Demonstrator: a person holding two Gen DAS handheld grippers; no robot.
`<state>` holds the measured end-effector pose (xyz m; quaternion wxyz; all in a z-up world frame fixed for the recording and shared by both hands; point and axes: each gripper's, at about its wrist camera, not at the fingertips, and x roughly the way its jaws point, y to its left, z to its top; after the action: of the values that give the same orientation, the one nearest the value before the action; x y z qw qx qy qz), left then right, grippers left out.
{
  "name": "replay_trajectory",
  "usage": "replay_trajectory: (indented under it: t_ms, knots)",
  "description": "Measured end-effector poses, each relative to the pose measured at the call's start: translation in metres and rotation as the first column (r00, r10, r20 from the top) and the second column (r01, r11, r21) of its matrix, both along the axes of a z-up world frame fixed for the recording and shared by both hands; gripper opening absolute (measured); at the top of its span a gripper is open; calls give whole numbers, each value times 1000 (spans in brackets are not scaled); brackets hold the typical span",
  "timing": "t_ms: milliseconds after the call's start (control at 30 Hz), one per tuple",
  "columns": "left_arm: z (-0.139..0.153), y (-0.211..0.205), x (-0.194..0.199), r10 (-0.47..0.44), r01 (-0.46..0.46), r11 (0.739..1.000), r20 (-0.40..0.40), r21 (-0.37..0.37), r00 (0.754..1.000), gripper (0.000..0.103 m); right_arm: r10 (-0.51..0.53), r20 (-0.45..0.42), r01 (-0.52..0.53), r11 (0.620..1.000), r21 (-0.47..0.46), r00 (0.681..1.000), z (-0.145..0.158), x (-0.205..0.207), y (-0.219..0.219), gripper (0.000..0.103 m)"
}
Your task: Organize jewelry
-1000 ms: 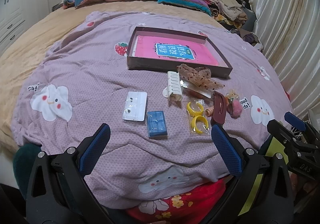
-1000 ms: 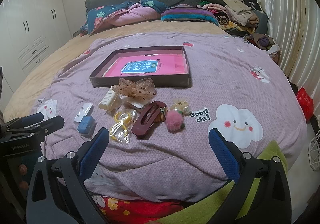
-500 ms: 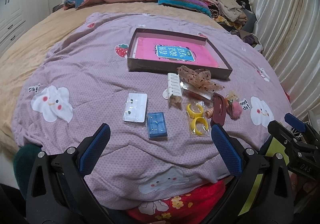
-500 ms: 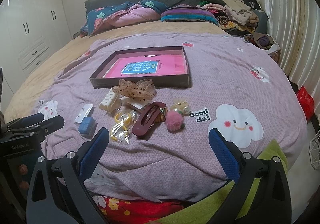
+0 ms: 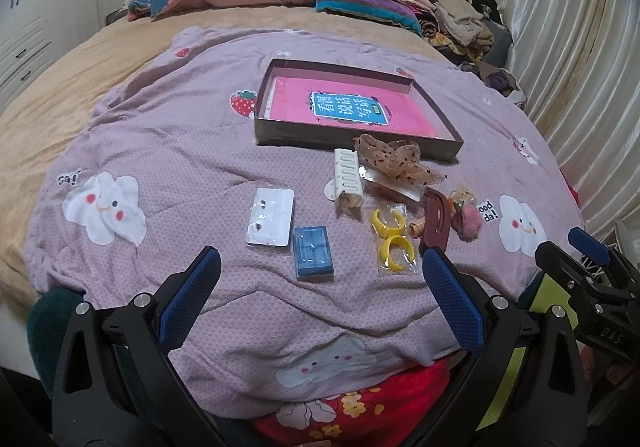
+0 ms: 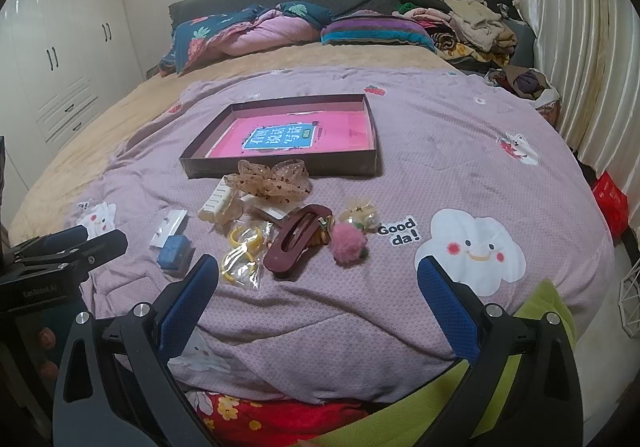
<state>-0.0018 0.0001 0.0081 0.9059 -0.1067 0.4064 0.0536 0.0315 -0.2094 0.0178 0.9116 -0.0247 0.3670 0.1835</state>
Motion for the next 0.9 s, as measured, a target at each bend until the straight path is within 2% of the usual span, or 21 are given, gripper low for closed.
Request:
replay_trajectory:
  t_ms: [533, 900]
  knots:
    - [3, 3, 0, 12, -12, 1000, 0, 1, 1000, 95, 3, -2, -3, 1000, 4, 1000, 3, 1, -1, 99]
    - [-5, 58, 6, 108, -108, 994, -51, -4, 993, 95, 8, -14, -7, 999, 37, 1000, 11, 38, -12, 99]
